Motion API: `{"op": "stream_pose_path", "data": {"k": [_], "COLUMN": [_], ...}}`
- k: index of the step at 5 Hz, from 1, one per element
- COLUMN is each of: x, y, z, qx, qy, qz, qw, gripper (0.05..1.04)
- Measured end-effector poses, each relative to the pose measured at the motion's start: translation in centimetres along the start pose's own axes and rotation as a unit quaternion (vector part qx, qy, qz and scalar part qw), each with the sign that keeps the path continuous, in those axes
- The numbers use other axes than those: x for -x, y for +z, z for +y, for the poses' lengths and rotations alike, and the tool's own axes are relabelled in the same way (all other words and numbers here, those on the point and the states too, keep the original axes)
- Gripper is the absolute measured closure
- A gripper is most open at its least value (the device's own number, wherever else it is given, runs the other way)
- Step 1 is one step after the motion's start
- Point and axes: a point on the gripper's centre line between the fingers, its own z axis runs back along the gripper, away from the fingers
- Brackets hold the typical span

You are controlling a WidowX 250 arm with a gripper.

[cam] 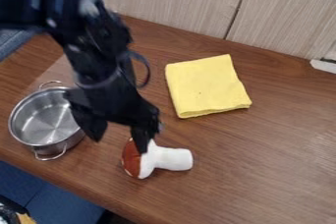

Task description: Move the brown mushroom below the yellow cloth

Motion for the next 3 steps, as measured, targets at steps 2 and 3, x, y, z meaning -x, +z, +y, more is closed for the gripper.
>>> {"op": "stream_pose_path", "data": {"k": [2,3], "x": [-0.29,-0.3], "y": [2.88,2.93], "z": [1.45,1.45], "qx": [0.017,0.016], "qy": [-0.03,-0.034], "qz": [-0.011,-0.013], "qw": [0.9994,0.9992], "gripper": [0.083,0.082]}}
